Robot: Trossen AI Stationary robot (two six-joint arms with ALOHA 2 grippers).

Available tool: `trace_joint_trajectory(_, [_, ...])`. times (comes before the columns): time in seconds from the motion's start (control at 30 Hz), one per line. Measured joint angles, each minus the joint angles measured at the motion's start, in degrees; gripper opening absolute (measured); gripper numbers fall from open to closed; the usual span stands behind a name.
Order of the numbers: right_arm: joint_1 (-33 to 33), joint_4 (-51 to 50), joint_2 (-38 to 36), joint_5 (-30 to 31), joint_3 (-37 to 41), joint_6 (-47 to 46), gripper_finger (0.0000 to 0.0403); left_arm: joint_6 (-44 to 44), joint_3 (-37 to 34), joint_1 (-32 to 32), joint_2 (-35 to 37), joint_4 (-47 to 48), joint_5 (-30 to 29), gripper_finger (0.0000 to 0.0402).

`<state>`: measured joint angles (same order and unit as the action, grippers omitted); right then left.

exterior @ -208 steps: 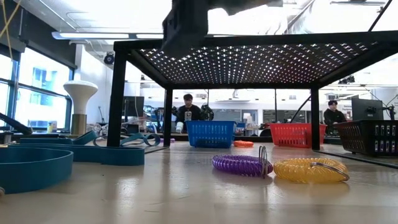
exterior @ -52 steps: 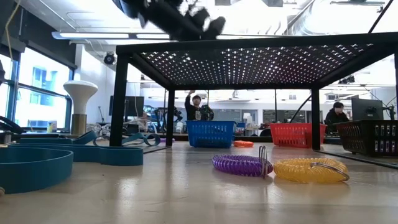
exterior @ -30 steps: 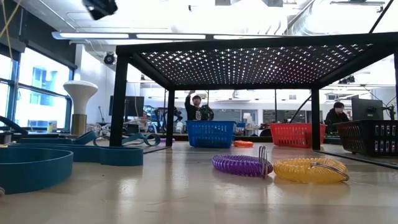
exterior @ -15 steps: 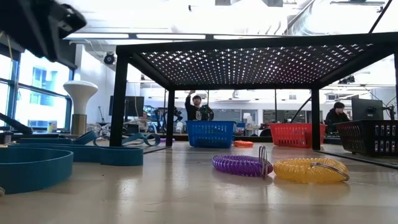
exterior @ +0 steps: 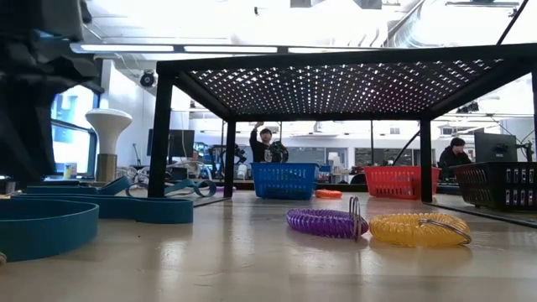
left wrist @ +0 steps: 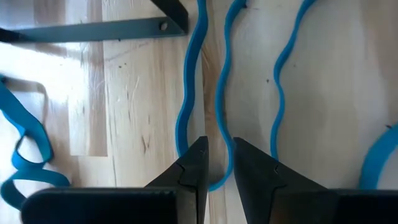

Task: Pick & Place Office Desk Supplies
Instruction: Put the blue rubber band into the red bin

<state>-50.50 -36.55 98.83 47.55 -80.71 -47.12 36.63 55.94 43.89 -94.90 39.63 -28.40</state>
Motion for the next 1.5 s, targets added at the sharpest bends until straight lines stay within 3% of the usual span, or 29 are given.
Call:
trace_joint_trajectory(0.13, [-0.11,0.05,0.0,-0.11,0.0,-0.14,0.0265,1.27,0.0,-0.72,-0.52,-0.11,0.94,0.0065])
trace_joint_trajectory(0.33, [-0.11,0.74,0.0,-1.05,0.0,0.39,0.0265,1.37,0.0,-2.26,-0.52,-0.78,7.18,0.0065])
trace_joint_trajectory(0.7, [0.04,0.81,0.0,-1.05,0.0,0.88,0.0265,0.73,-0.83,-4.97,-0.52,-0.71,7.64,0.0065])
trace_joint_trajectory(0.93, [0.04,0.81,0.0,-1.05,0.0,0.91,0.0265,0.91,-3.56,-6.77,-0.38,-4.62,13.66,0.0065])
trace_joint_trajectory(1.1, [0.04,0.91,0.0,-1.03,0.0,2.24,0.0265,0.91,-3.9,-6.72,-0.34,-5.0,13.2,0.0051])
trace_joint_trajectory(1.23, [0.04,1.3,0.0,-1.03,0.0,2.37,0.0265,0.73,-3.93,-6.68,-0.4,-5.24,11.77,0.0009])
trace_joint_trajectory(1.5, [0.04,1.54,0.0,-1.25,0.0,2.37,0.0265,1.19,-2.03,-6.47,2.82,-4.76,7.73,0.0002])
